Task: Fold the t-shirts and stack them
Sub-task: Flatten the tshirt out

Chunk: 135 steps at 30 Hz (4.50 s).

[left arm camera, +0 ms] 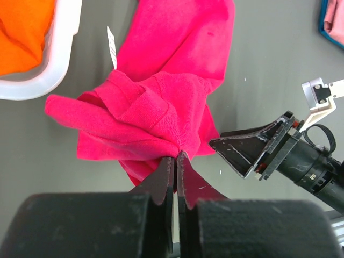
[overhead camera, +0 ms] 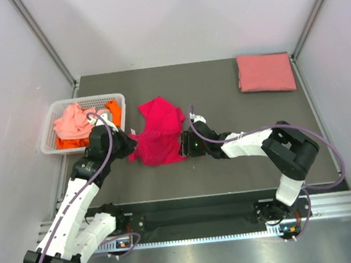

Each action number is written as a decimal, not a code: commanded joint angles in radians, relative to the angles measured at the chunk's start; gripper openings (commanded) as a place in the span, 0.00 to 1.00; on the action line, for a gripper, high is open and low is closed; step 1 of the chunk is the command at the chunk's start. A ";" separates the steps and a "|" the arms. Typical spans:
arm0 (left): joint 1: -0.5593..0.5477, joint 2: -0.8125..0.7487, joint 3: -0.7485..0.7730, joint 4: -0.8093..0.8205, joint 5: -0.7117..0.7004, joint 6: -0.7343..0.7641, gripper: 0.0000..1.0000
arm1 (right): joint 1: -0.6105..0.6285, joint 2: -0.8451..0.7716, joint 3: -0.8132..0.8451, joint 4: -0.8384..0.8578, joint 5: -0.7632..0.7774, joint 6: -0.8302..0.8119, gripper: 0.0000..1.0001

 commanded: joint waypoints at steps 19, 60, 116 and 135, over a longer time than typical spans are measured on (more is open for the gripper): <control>0.002 0.136 0.292 0.126 -0.015 0.080 0.00 | 0.042 -0.290 0.322 -0.461 0.492 -0.162 0.00; -0.071 1.060 0.968 0.031 0.261 0.301 0.48 | -0.097 -0.690 -0.011 -0.614 0.812 -0.055 0.00; -0.508 0.532 0.186 -0.352 -0.294 0.081 0.00 | -0.518 -0.602 0.011 -0.698 0.340 0.051 0.37; -0.510 0.432 0.224 -0.366 -0.309 0.112 0.00 | -0.292 -0.301 -0.127 -0.449 0.069 0.596 0.40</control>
